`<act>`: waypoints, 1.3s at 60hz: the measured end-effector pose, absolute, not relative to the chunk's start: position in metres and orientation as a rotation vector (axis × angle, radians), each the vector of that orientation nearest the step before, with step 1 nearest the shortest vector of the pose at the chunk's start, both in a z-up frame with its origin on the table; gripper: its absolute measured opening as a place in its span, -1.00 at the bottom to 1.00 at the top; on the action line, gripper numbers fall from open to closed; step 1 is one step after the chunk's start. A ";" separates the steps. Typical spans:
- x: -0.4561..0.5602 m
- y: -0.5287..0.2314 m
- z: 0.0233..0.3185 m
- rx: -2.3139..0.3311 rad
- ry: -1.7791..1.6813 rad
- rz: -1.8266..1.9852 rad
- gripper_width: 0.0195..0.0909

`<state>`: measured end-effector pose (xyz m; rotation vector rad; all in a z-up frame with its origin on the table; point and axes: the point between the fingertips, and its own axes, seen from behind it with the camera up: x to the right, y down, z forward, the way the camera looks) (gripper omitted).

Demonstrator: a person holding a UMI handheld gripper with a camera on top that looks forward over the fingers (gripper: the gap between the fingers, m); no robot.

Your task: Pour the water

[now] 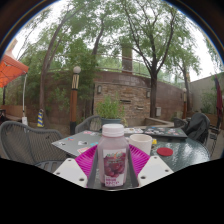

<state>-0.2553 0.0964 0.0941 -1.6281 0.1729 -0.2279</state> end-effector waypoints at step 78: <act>-0.214 0.137 0.203 -1.044 1.347 2.034 -0.26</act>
